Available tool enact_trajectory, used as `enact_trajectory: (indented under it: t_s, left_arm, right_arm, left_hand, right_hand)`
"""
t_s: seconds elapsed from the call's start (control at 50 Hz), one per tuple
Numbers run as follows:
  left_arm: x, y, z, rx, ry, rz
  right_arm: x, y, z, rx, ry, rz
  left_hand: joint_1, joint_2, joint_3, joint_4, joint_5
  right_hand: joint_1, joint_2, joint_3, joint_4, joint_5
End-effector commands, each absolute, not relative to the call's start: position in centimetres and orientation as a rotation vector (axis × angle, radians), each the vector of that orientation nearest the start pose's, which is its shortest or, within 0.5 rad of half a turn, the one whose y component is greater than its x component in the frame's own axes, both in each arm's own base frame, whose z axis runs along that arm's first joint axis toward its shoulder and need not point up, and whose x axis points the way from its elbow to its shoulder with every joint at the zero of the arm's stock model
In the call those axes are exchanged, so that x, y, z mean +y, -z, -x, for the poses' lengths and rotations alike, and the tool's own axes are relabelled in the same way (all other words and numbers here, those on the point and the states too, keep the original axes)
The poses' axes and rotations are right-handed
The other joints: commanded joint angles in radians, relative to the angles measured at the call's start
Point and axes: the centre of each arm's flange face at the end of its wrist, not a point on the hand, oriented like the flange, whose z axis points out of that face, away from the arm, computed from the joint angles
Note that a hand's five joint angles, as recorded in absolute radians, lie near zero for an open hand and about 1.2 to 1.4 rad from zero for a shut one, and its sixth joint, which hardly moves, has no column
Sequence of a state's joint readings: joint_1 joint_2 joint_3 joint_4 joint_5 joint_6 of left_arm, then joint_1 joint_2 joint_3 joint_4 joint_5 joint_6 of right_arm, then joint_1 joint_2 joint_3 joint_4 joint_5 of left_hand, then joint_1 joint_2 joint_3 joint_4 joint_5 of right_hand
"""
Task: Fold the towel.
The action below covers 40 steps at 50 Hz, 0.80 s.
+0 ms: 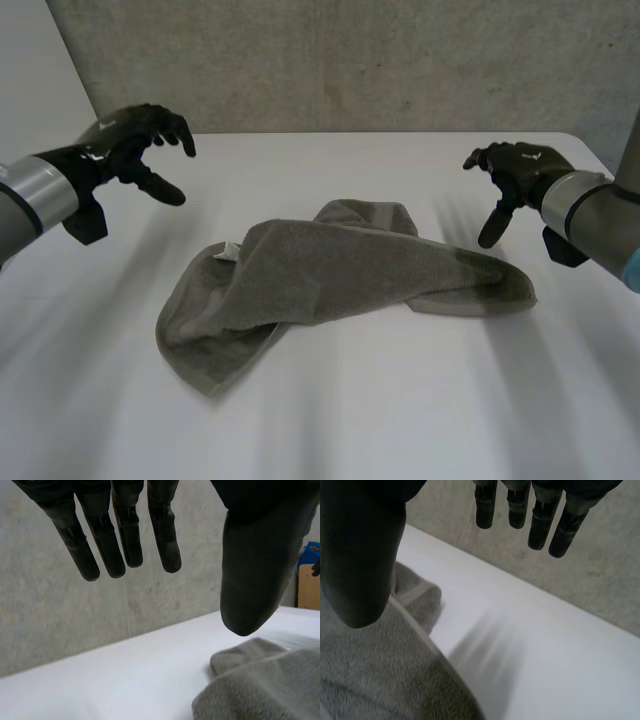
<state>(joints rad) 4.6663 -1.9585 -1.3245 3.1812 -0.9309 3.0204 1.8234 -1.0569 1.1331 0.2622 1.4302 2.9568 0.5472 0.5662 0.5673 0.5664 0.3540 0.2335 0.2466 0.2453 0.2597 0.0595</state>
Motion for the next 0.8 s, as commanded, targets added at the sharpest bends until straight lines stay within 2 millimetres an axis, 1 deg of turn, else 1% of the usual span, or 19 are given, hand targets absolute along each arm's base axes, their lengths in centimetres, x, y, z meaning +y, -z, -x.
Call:
enact_trajectory:
  t_s: [0.02, 0.06, 0.14, 0.16, 0.22, 0.26, 0.32, 0.36, 0.38, 0.42, 0.48, 0.52, 0.58, 0.68, 0.7, 0.72, 0.76, 0.78, 0.8]
  left_arm:
    - [-38.6, -21.8, 21.2, -2.015, -1.602, 0.435]
    - [-39.1, -21.2, 21.6, -2.034, -1.608, 0.439]
    - [-40.3, -19.5, 22.9, -2.095, -1.615, 0.492]
    - [-40.3, -19.5, 23.0, -2.095, -1.615, 0.492]
    - [-40.7, -18.5, 24.5, -2.112, -1.625, 0.549]
    - [-40.8, -17.5, 26.0, -2.126, -1.606, 0.592]
    - [-40.7, -17.1, 26.9, -2.121, -1.588, 0.618]
    - [-40.6, -16.0, 28.5, -2.121, -1.548, 0.664]
    - [-40.6, -16.0, 28.5, -2.121, -1.548, 0.664]
    - [-40.4, -14.8, 29.5, -2.127, -1.516, 0.707]
    - [-40.4, -14.3, 29.9, -2.132, -1.501, 0.727]
    - [-40.1, -13.1, 30.6, -2.143, -1.467, 0.756]
    - [-39.9, -12.4, 31.1, -2.15, -1.444, 0.778]
    - [-39.6, -12.0, 31.3, -2.153, -1.432, 0.799]
    - [-39.6, -12.0, 31.3, -2.153, -1.432, 0.799]
    - [-39.5, -12.1, 31.4, -2.152, -1.431, 0.801]
    - [-39.5, -12.3, 31.4, -2.151, -1.433, 0.801]
    - [-39.5, -12.5, 31.4, -2.149, -1.436, 0.801]
    - [-39.5, -12.5, 31.4, -2.149, -1.436, 0.801]
  right_arm:
    - [-35.2, -20.5, -23.6, 2.404, 1.674, 0.663]
    - [-35.6, -19.3, -23.5, 2.425, 1.654, 0.68]
    - [-35.7, -18.3, -23.4, 2.448, 1.629, 0.707]
    - [-35.7, -17.9, -23.4, 2.455, 1.622, 0.72]
    - [-35.7, -17.4, -23.4, 2.465, 1.609, 0.734]
    - [-35.7, -17.3, -23.4, 2.467, 1.605, 0.734]
    - [-35.7, -17.2, -23.4, 2.469, 1.601, 0.735]
    - [-35.7, -17.2, -23.4, 2.468, 1.603, 0.734]
    - [-35.7, -17.2, -23.4, 2.469, 1.601, 0.735]
    - [-35.6, -17.1, -23.4, 2.47, 1.599, 0.735]
    - [-35.6, -17.0, -23.4, 2.472, 1.597, 0.735]
    - [-35.6, -17.1, -23.4, 2.471, 1.599, 0.735]
    - [-35.6, -17.0, -23.4, 2.471, 1.6, 0.737]
    - [-35.6, -16.4, -23.4, 2.483, 1.58, 0.747]
    - [-35.6, -16.1, -23.4, 2.49, 1.57, 0.76]
    - [-35.6, -16.1, -23.4, 2.49, 1.57, 0.76]
    - [-35.5, -15.4, -23.5, 2.502, 1.549, 0.804]
    - [-35.5, -15.4, -23.5, 2.502, 1.549, 0.804]
    - [-35.5, -14.9, -23.6, 2.508, 1.538, 0.826]
  left_hand:
    - [-0.017, -0.036, -0.037, -0.036, 0.002]
    - [-0.017, -0.036, -0.037, -0.036, 0.002]
    - [-0.017, -0.036, -0.037, -0.036, 0.002]
    - [-0.017, -0.036, -0.037, -0.036, 0.002]
    - [-0.02, -0.039, -0.04, -0.039, -0.001]
    - [-0.031, -0.05, -0.051, -0.05, -0.013]
    - [-0.037, -0.056, -0.057, -0.056, -0.019]
    - [-0.043, -0.062, -0.063, -0.062, -0.024]
    - [-0.043, -0.062, -0.063, -0.062, -0.024]
    - [-0.049, -0.068, -0.069, -0.068, -0.03]
    - [-0.052, -0.071, -0.072, -0.071, -0.033]
    - [-0.058, -0.077, -0.078, -0.077, -0.039]
    - [-0.058, -0.077, -0.078, -0.077, -0.039]
    - [-0.026, -0.045, -0.046, -0.045, -0.007]
    - [-0.025, -0.044, -0.046, -0.045, -0.007]
    - [0.012, -0.007, -0.008, -0.007, 0.031]
    - [0.08, 0.061, 0.06, 0.061, 0.099]
    - [0.167, 0.148, 0.147, 0.148, 0.186]
    - [0.168, 0.149, 0.148, 0.149, 0.187]
  right_hand:
    - [-0.059, -0.072, -0.071, -0.085, -0.06]
    - [-0.059, -0.072, -0.071, -0.085, -0.06]
    - [-0.059, -0.072, -0.071, -0.085, -0.06]
    - [-0.059, -0.072, -0.071, -0.085, -0.06]
    - [-0.059, -0.072, -0.071, -0.085, -0.06]
    - [-0.059, -0.072, -0.071, -0.085, -0.06]
    - [-0.059, -0.072, -0.071, -0.085, -0.06]
    - [-0.059, -0.072, -0.071, -0.085, -0.06]
    - [-0.059, -0.072, -0.071, -0.085, -0.06]
    - [-0.059, -0.072, -0.071, -0.085, -0.06]
    - [-0.059, -0.072, -0.071, -0.085, -0.06]
    - [-0.059, -0.072, -0.071, -0.085, -0.06]
    - [-0.059, -0.072, -0.071, -0.085, -0.06]
    - [-0.041, -0.054, -0.052, -0.067, -0.041]
    - [0.047, 0.034, 0.036, 0.021, 0.047]
    - [0.048, 0.035, 0.036, 0.022, 0.048]
    - [0.273, 0.26, 0.261, 0.247, 0.272]
    - [0.274, 0.261, 0.262, 0.248, 0.274]
    - [0.347, 0.334, 0.335, 0.321, 0.346]
